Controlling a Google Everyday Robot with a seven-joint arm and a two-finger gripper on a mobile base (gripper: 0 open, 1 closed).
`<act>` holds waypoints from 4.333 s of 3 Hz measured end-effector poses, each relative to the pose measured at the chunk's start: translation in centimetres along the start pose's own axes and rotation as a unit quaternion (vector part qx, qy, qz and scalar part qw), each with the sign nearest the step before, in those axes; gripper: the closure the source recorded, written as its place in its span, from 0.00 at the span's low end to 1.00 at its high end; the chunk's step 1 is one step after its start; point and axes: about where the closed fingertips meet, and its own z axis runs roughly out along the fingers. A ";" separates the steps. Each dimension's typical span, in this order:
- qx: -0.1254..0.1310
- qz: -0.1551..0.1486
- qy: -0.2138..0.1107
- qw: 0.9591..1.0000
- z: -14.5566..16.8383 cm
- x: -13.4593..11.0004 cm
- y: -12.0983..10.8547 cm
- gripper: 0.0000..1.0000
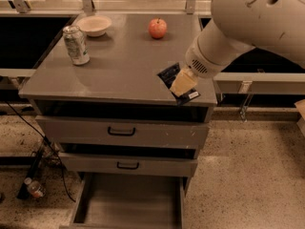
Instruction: Place rxbar blueberry into bottom drawer
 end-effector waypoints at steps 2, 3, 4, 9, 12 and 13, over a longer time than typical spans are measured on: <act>0.008 -0.003 -0.004 1.000 1.1 0.9 0.5 1.00; 0.008 0.008 -0.008 1.000 1.8 3.1 2.0 1.00; 0.001 0.016 -0.009 1.000 3.1 6.0 4.2 1.00; -0.113 0.048 0.034 0.992 11.8 13.7 14.5 1.00; -0.156 0.074 0.052 0.984 17.3 15.2 17.3 1.00; -0.174 0.091 0.062 0.979 20.9 15.6 18.0 1.00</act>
Offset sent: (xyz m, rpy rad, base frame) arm -0.0035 -0.0045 -0.0293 -0.0105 -0.0349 -0.0018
